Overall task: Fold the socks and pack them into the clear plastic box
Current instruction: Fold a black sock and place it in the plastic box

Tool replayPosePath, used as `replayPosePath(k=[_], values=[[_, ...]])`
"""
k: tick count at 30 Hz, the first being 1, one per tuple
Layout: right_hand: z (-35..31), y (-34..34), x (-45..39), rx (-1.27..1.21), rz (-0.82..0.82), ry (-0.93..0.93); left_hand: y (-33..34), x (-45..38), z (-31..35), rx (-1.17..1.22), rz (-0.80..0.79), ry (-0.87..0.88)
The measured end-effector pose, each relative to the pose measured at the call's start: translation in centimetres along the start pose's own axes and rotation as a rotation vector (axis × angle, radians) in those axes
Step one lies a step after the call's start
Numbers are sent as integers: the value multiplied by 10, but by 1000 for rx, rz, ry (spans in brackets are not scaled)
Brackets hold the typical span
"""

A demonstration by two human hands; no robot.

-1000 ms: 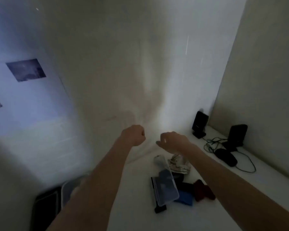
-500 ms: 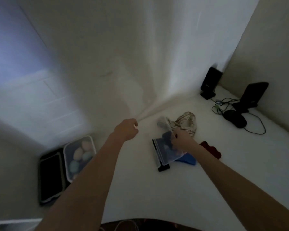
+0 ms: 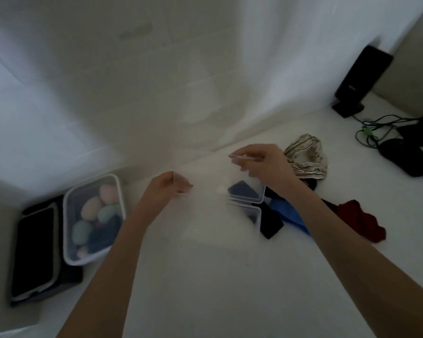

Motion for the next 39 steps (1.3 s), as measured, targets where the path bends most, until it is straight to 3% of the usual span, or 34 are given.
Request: replayPosePath(k=[5,8,12,16,24,26,28,31,33,39], values=[[2,8,-17,68,146,-243,1,2,-27,303,108,69],[-1,9,-22,22,193,-321,2,3,-31,458,91,166],[-6,-25,14,40,413,-496,-4,6,-23,382,55,267],[15,-45,89,144,584,-587,-7,26,-27,446,157,271],[81,13,129,893,388,-408,-4,70,-32,487,258,330],[88,29,126,1146,344,-421,-6,75,-36,482,273,335],[88,34,124,1242,348,-423,-7,76,-38,471,284,339],[77,35,127,1157,291,-479,-7,75,-37,459,274,338],[63,23,135,885,296,-542,-7,74,-37,469,263,337],[29,-24,172,178,609,-638,-6,72,-40,496,240,316]])
Point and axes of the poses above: each hand's wrist, its own x-axis away from the middle knuckle, its own y-axis out of the palm, z = x × y, the point moved 9 cm from there along -x, towards the middle knuckle, and after that the axes turned 6 degrees about y, right-handed, at the moved point
